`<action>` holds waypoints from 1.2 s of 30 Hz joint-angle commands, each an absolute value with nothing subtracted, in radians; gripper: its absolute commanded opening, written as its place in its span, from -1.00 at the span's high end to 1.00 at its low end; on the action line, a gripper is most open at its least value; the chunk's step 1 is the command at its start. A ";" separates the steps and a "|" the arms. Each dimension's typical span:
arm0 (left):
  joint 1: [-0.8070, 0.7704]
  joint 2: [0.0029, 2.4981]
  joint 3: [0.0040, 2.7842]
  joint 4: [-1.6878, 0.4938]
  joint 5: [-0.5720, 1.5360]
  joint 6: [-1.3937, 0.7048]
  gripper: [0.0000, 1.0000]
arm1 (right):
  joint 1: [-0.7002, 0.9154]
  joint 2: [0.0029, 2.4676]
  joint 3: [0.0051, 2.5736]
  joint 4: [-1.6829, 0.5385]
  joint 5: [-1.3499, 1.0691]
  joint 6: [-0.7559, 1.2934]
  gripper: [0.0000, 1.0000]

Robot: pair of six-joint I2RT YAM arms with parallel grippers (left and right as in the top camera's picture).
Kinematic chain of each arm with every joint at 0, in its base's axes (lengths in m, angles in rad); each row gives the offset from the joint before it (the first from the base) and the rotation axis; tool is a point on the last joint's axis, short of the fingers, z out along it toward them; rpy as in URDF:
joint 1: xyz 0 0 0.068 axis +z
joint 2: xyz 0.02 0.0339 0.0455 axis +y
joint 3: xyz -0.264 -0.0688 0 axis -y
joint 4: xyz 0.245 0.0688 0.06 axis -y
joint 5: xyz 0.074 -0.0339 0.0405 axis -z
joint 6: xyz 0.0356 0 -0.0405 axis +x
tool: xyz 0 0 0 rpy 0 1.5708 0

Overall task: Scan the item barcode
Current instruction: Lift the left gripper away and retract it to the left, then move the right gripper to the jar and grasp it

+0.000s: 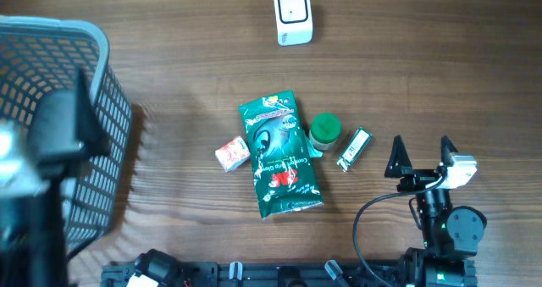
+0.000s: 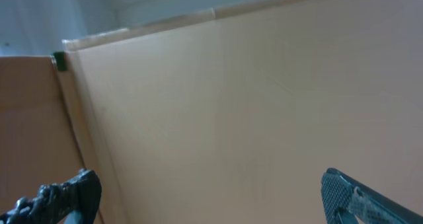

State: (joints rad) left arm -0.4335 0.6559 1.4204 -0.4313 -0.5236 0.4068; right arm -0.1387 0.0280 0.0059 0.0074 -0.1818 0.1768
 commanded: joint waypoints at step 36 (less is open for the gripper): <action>-0.063 0.005 1.242 -0.583 0.205 0.127 -1.00 | -0.135 0.025 0.005 0.012 -0.923 0.875 -0.99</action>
